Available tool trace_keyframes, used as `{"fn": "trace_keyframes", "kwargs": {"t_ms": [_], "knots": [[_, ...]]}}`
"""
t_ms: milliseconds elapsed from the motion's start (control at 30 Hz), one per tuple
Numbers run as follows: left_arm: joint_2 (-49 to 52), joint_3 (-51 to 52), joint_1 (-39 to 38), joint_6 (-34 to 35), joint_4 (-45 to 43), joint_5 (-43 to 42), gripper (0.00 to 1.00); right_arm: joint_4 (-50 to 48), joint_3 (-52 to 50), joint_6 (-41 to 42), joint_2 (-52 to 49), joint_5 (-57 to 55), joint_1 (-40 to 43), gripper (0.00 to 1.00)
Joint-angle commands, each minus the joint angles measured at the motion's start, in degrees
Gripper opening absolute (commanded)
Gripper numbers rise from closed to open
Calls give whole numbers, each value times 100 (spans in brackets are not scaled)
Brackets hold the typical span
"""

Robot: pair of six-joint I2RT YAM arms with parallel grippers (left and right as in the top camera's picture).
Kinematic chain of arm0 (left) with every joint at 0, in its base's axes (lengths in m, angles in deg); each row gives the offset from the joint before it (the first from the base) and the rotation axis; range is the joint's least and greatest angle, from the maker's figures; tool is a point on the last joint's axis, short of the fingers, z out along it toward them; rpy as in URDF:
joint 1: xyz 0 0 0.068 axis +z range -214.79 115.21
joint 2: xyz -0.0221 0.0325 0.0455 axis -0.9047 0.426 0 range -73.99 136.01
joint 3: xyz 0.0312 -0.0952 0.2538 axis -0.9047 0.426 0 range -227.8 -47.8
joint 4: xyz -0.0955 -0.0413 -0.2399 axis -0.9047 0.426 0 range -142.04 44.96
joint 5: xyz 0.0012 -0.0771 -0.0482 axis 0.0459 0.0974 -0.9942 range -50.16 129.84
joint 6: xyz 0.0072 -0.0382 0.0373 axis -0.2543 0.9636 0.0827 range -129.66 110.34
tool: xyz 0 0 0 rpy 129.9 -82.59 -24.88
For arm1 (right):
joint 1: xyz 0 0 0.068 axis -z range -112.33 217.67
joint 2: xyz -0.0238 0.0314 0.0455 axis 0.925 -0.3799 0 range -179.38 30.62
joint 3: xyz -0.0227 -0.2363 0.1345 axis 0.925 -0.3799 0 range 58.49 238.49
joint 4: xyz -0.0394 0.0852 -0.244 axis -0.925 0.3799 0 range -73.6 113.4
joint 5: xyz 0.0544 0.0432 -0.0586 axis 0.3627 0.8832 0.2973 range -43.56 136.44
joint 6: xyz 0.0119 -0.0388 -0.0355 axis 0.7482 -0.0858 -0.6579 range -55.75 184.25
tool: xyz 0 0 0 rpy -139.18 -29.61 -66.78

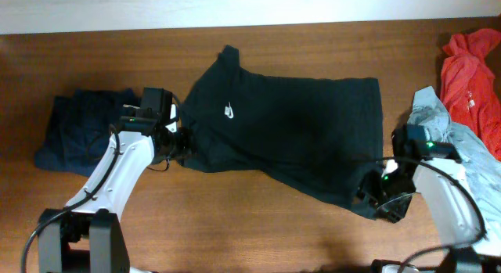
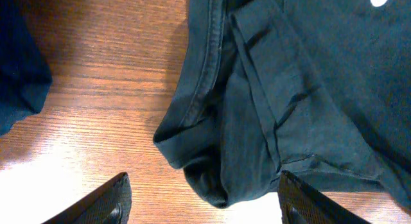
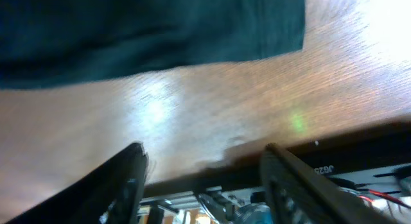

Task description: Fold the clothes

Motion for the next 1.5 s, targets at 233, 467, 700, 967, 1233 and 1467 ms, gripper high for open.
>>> {"fn": "trace_keyframes", "kwargs": {"t_ms": [233, 467, 700, 967, 1233, 1467], "knots": [[-109, -4, 2, -136, -619, -94, 73, -1064, -896, 925, -291, 94, 7, 51], [-109, -4, 2, -284, -649, -96, 73, -1945, -1261, 1394, -310, 76, 7, 51], [-109, -4, 2, -286, -649, -111, 73, -2083, -1298, 1624, -315, -48, 7, 47], [-109, -4, 2, -350, -651, -157, 73, -2083, -1283, 1449, -315, -629, 7, 4], [-109, -4, 2, -350, -654, -219, 73, -1818, -800, 393, -114, -623, 7, 4], [-109, -4, 2, -350, -654, -216, 73, -1733, -107, -42, 52, -671, 7, 4]]}}
